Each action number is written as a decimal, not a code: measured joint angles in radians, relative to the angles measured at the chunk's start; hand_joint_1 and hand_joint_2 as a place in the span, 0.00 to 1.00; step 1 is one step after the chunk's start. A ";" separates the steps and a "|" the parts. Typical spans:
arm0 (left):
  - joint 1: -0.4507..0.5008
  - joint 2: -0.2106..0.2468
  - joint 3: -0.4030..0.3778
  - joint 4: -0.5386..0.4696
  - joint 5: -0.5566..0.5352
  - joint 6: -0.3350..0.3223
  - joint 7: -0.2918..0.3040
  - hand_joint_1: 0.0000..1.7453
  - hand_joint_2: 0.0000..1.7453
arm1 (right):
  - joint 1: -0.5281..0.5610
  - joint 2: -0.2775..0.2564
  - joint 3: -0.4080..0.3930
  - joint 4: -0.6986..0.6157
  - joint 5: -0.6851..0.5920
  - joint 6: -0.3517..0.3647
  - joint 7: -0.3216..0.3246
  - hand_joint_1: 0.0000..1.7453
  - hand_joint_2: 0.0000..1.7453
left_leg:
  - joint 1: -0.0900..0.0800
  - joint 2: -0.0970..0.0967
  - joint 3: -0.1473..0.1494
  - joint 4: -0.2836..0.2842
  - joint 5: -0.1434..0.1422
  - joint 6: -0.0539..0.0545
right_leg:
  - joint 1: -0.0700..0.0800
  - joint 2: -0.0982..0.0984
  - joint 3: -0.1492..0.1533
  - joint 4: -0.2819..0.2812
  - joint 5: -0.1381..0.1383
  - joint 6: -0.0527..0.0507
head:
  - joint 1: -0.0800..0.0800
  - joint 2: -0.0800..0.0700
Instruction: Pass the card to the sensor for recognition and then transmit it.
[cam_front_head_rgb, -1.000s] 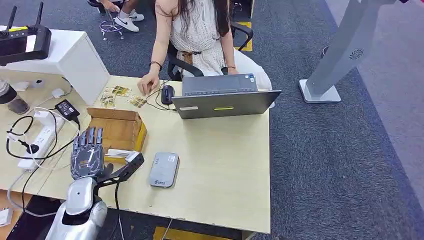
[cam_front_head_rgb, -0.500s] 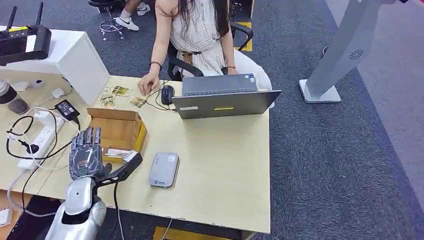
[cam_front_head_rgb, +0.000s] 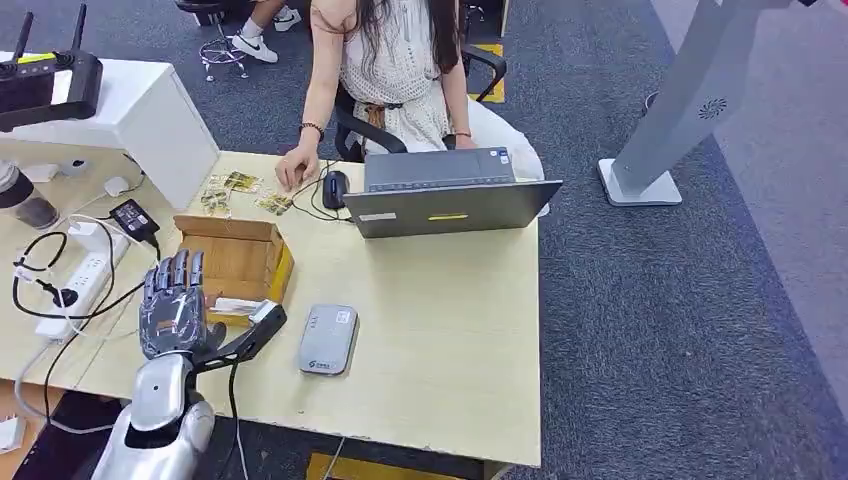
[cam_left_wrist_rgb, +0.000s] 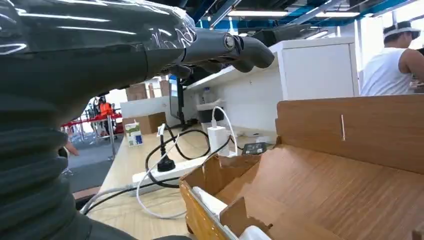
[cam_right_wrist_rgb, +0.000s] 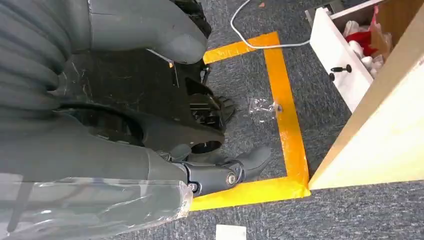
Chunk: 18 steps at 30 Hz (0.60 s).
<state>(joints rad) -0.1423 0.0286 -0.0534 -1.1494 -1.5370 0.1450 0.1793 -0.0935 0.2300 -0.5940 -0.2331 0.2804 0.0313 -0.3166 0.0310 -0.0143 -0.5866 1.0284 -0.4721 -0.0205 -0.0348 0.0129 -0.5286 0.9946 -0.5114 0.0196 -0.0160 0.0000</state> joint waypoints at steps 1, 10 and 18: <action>0.000 -0.001 0.000 0.000 0.000 0.002 -0.003 0.00 1.00 | 0.000 0.000 0.000 0.000 0.001 0.000 0.000 0.00 1.00 | 0.000 0.000 0.000 0.000 0.000 0.000 | 0.000 0.000 0.000 0.000 0.000 0.000 | 0.000 0.000; -0.001 -0.016 -0.002 0.008 0.000 0.012 -0.007 0.00 1.00 | 0.000 0.005 -0.001 0.000 0.011 0.000 -0.001 0.00 1.00 | 0.000 0.000 0.000 0.000 0.000 0.000 | 0.000 0.000 0.000 0.000 0.000 0.000 | 0.000 0.000; -0.001 -0.033 -0.005 0.024 0.000 0.021 -0.007 0.00 1.00 | -0.001 0.005 -0.001 0.000 0.013 0.001 -0.001 0.00 1.00 | 0.000 0.000 0.000 0.000 0.000 0.000 | 0.000 0.000 0.000 0.000 0.000 0.000 | 0.000 0.000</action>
<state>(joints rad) -0.1436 -0.0042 -0.0580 -1.1257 -1.5370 0.1656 0.1724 -0.0941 0.2354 -0.5947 -0.2331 0.2934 0.0324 -0.3174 0.0310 -0.0142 -0.5866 1.0285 -0.4721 -0.0205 -0.0348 0.0130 -0.5287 0.9945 -0.5114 0.0196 -0.0160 0.0000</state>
